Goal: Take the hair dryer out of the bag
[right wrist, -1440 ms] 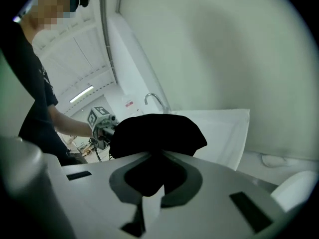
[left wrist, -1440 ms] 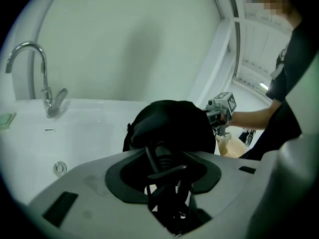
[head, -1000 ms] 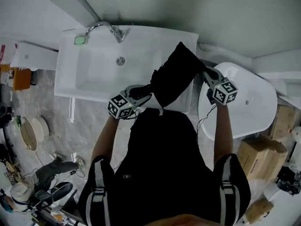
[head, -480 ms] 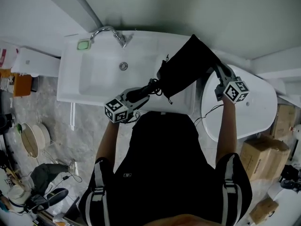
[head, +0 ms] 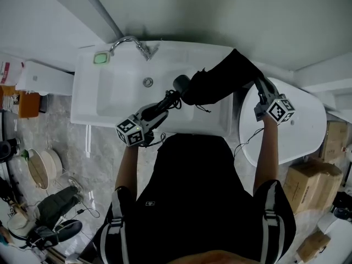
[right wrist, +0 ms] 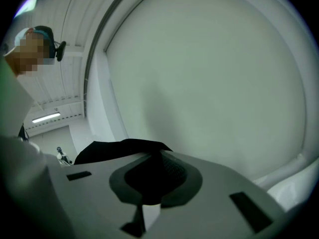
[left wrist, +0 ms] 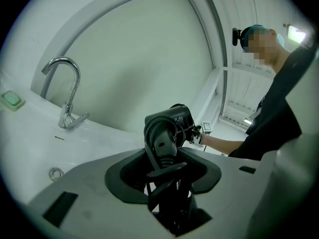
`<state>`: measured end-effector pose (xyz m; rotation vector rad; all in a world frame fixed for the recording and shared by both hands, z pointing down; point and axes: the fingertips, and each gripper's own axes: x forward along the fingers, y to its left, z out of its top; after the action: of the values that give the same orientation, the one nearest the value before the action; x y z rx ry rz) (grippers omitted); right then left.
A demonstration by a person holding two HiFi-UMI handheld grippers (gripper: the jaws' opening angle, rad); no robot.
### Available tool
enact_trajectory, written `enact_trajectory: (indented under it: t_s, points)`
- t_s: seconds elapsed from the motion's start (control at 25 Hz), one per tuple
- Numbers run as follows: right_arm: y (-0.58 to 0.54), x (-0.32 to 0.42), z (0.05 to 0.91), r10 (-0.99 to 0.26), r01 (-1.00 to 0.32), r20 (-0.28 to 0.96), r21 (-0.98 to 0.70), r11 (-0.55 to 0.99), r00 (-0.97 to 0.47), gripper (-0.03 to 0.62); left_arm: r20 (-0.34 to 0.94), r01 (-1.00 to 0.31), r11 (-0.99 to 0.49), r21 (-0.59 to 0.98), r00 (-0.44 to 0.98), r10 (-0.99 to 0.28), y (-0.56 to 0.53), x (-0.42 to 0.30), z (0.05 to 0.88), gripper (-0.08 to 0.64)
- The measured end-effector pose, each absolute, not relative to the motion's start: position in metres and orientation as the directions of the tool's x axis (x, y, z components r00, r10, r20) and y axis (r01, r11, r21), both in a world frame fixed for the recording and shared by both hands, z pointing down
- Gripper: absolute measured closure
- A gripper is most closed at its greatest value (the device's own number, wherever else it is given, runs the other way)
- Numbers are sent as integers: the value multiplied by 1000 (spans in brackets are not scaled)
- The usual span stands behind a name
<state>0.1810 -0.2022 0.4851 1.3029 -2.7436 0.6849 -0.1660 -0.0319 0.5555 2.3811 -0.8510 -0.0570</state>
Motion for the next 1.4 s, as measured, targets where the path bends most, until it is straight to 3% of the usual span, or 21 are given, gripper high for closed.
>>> enact_trajectory:
  t_s: [0.16, 0.48, 0.68, 0.76, 0.88, 1.12, 1.4]
  points:
    - [-199, 185, 508, -726, -740, 241, -435, 513, -644, 529, 123, -576, -580, 576, 763, -634, -37, -189, 552, 387]
    - [-153, 177, 642, -578, -816, 578, -359, 454, -576, 529, 88, -593, -548, 591, 722, -686, -46, -211, 549, 387]
    - [-125, 176, 670, -510, -814, 661, -287, 505, -550, 528, 76, -572, -544, 614, 728, -681, -44, -202, 551, 387]
    - [-115, 169, 675, -466, -784, 688, -251, 567, -557, 495, 70, -562, -545, 622, 733, -677, -45, -197, 551, 387]
    - [-102, 149, 684, -391, -720, 724, -208, 662, -568, 393, 52, -545, -544, 638, 736, -675, -48, -193, 553, 387]
    - [-90, 111, 650, -430, -618, 705, -14, 786, -563, 360, 52, -547, -527, 650, 724, -687, -53, -184, 554, 387]
    - [-96, 66, 583, -445, -558, 500, -96, 824, -743, 424, 71, -548, -534, 644, 737, -672, -59, -172, 558, 387]
